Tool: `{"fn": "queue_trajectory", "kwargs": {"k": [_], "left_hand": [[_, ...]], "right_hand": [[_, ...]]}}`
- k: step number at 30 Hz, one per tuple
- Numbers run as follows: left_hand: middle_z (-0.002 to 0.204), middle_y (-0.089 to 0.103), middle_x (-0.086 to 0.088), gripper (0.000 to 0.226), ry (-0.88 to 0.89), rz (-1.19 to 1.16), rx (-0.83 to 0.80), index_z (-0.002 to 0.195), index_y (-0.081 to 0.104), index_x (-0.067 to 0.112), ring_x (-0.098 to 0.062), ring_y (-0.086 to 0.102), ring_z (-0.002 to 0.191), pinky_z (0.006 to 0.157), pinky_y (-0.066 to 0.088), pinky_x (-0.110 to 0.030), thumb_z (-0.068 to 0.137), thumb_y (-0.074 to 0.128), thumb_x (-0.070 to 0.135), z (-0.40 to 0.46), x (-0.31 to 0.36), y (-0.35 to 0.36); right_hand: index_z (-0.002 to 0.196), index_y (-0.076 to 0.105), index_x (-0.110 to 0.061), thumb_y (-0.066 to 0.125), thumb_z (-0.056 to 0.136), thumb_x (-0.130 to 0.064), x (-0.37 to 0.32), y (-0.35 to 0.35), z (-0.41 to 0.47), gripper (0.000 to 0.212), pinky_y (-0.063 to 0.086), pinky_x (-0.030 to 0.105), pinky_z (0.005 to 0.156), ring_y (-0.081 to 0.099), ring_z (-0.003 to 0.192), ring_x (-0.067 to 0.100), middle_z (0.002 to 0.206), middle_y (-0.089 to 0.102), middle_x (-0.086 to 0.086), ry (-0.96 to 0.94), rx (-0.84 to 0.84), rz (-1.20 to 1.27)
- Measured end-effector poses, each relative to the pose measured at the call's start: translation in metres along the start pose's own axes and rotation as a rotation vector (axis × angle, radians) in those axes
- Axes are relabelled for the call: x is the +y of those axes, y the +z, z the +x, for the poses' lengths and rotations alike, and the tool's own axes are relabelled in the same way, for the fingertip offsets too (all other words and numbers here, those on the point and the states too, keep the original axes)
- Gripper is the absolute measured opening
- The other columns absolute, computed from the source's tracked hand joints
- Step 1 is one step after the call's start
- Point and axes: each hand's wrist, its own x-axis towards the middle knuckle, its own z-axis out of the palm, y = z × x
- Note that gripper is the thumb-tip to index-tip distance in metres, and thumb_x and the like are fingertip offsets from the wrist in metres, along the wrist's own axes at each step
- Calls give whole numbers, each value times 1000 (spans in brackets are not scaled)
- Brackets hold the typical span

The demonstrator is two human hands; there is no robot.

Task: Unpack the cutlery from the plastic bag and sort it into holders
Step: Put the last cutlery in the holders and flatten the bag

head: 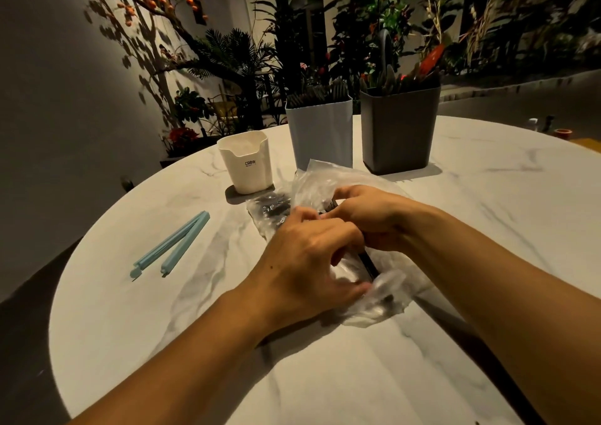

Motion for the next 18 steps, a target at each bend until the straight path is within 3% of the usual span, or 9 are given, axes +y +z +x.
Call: {"fn": "queue_trajectory", "kwargs": {"k": [4, 7, 11, 15, 18], "left_hand": [[82, 71, 6, 31, 81, -31, -67, 100, 74, 20, -3, 58, 73, 91, 47, -23, 88, 64, 47, 0, 5, 2], [83, 70, 7, 36, 72, -6, -131, 99, 73, 22, -2, 56, 75, 98, 38, -19, 87, 65, 56, -3, 7, 1], [83, 74, 4, 35, 69, 76, -54, 90, 75, 21, -11, 64, 75, 94, 48, -29, 87, 65, 55, -1, 7, 4], [74, 72, -1, 24, 102, 164, 44, 83, 72, 16, -17, 64, 64, 82, 51, -34, 88, 69, 40, 0, 4, 4], [74, 72, -2, 19, 90, 200, 64, 86, 70, 15, -18, 65, 62, 79, 53, -34, 90, 71, 34, 0, 1, 5]], "right_hand": [[98, 61, -20, 57, 97, -5, 0, 2, 2, 15, 59, 43, 86, 69, 101, 34, 110, 68, 14, -2, 20, -7], [99, 63, -16, 57, 97, -5, -1, 4, 1, 12, 60, 38, 83, 70, 96, 31, 104, 68, 13, 7, 32, 1], [93, 68, -10, 54, 100, -11, -4, 8, -2, 16, 58, 27, 60, 69, 67, 18, 83, 69, 8, 18, 72, 18], [95, 66, -5, 52, 99, -7, -5, 11, 0, 14, 56, 29, 61, 64, 68, 20, 82, 65, 11, 46, 99, -8], [97, 65, -3, 54, 97, -4, -5, 12, 1, 11, 57, 34, 70, 64, 74, 23, 87, 65, 13, 70, 144, -29]]}}
